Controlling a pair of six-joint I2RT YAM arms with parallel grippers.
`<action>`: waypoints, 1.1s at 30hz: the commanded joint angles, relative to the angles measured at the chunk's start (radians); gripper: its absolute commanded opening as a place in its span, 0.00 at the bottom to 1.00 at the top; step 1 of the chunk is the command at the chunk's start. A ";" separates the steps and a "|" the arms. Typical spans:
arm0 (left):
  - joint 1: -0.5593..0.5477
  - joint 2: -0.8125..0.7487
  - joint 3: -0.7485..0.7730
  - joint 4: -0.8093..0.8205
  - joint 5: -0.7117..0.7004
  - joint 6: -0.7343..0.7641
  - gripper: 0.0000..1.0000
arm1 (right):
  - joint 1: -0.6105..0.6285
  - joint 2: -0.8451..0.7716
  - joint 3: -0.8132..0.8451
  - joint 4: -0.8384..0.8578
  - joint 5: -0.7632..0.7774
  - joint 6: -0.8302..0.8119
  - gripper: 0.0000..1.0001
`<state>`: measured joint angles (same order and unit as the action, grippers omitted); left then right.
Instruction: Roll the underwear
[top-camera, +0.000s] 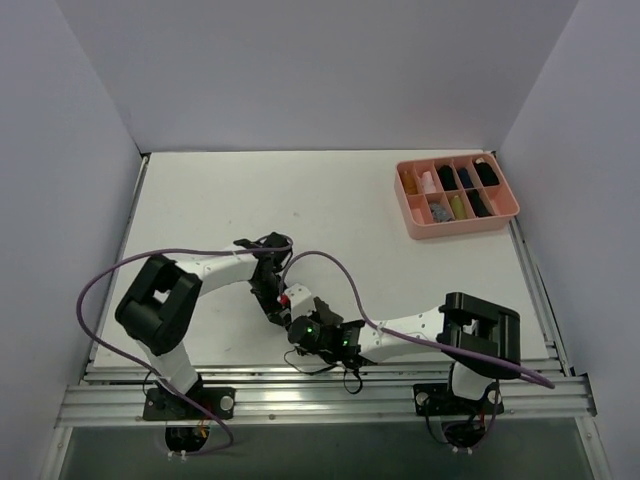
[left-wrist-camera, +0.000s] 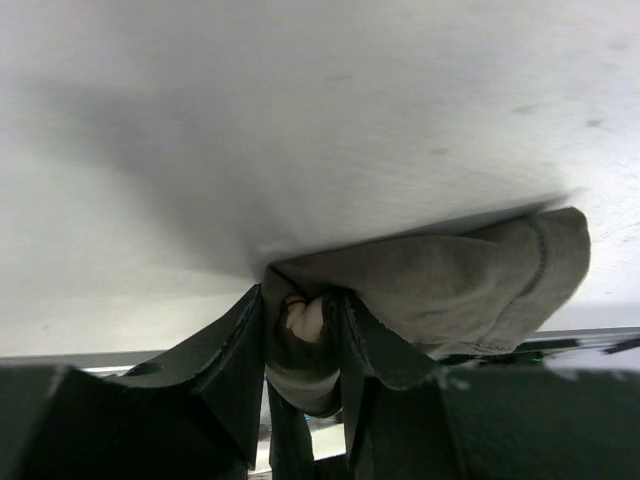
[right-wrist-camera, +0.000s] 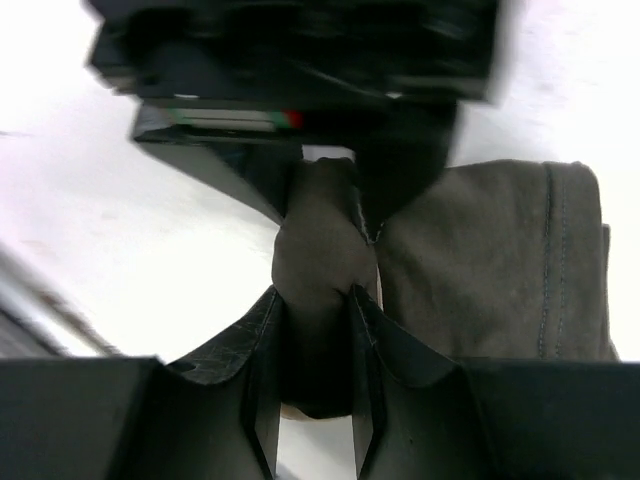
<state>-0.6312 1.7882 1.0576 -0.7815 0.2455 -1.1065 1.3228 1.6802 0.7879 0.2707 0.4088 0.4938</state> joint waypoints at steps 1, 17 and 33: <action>0.073 -0.189 -0.122 -0.009 -0.054 -0.107 0.41 | -0.054 -0.022 -0.186 0.063 -0.146 0.113 0.01; 0.096 -0.483 -0.257 0.097 -0.117 -0.119 0.63 | -0.298 0.116 -0.503 0.757 -0.649 0.261 0.01; -0.031 -0.377 -0.292 0.281 -0.107 -0.174 0.67 | -0.339 0.234 -0.550 0.983 -0.720 0.307 0.06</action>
<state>-0.6487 1.3903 0.7773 -0.5564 0.1352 -1.2526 0.9874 1.8557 0.2878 1.5166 -0.2905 0.8383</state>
